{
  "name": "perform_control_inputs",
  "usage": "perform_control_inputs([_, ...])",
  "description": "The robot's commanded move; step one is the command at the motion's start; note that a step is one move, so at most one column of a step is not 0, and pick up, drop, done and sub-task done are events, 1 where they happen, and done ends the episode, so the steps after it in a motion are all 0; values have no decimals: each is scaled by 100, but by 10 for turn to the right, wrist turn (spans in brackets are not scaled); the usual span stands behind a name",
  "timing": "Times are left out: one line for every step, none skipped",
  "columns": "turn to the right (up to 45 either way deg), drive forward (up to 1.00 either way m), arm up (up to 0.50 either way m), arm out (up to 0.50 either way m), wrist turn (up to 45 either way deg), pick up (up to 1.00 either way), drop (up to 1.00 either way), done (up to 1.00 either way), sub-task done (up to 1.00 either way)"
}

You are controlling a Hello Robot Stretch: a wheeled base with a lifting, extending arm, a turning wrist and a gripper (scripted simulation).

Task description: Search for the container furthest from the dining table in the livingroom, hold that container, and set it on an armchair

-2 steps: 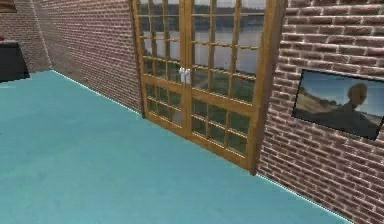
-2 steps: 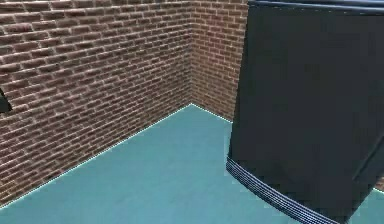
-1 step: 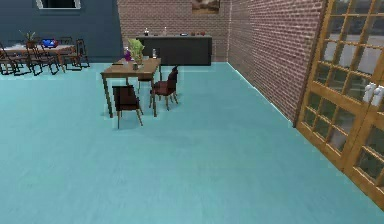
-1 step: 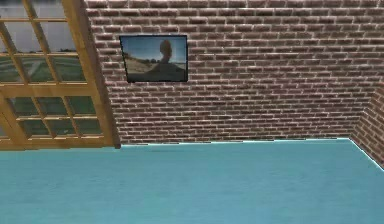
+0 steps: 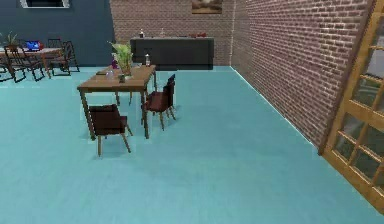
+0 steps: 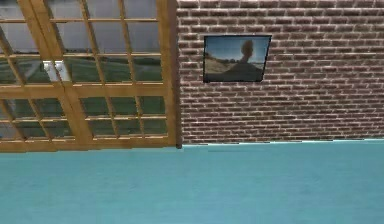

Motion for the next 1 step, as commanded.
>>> perform_control_inputs([-420,0,0,0,0,0,0,0,0])
